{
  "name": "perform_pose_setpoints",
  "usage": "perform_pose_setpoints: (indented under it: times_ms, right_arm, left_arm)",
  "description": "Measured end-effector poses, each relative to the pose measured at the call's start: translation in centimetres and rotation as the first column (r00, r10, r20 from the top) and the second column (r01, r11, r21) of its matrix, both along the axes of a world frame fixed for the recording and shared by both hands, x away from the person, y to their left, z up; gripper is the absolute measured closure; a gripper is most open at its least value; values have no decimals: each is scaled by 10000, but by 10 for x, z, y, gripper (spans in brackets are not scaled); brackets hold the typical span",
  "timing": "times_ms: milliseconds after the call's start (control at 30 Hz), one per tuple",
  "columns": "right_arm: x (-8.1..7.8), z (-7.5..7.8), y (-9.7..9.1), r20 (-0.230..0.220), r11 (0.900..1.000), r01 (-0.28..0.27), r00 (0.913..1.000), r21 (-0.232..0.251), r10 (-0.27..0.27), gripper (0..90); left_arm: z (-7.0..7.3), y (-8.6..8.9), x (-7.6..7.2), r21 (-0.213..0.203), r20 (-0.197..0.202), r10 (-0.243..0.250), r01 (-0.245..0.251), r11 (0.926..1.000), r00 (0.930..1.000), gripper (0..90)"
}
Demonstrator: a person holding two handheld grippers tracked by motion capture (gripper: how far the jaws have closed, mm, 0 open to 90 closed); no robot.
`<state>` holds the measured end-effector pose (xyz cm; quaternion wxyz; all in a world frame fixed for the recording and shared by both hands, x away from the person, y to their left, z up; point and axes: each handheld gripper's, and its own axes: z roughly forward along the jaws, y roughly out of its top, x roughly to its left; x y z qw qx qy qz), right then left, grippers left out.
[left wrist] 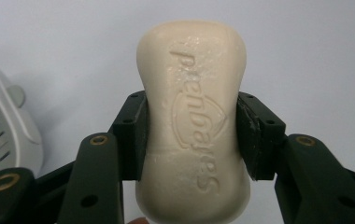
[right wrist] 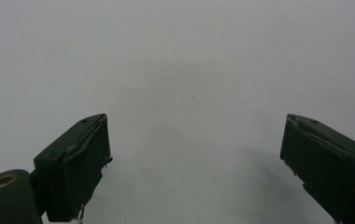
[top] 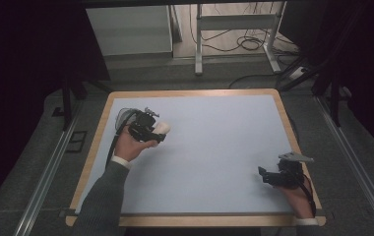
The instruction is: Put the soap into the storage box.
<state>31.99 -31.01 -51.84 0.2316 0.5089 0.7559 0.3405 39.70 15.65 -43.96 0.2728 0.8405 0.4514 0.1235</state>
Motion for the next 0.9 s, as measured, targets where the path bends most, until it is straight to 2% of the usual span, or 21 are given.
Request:
perform_pose_setpoints:
  times_ms: [200, 733, 900]
  right_arm:
    - [0, 1, -1, 26, 10000, 36, 10000, 14, -36, 84]
    - [0, 1, -1, 21, 10000, -6, 10000, 42, 6, 83]
    - [0, 1, -1, 14, 10000, -47, 10000, 57, 47, 83]
  left_arm:
    - [5, 10, 2, 14, 150, 264, -264, 9997, 9995, 496]
    - [8, 35, 13, 12, 120, 935, -935, 9956, 9955, 496]
    - [8, 37, 16, 119, 102, 1063, -1064, 9943, 9943, 496]
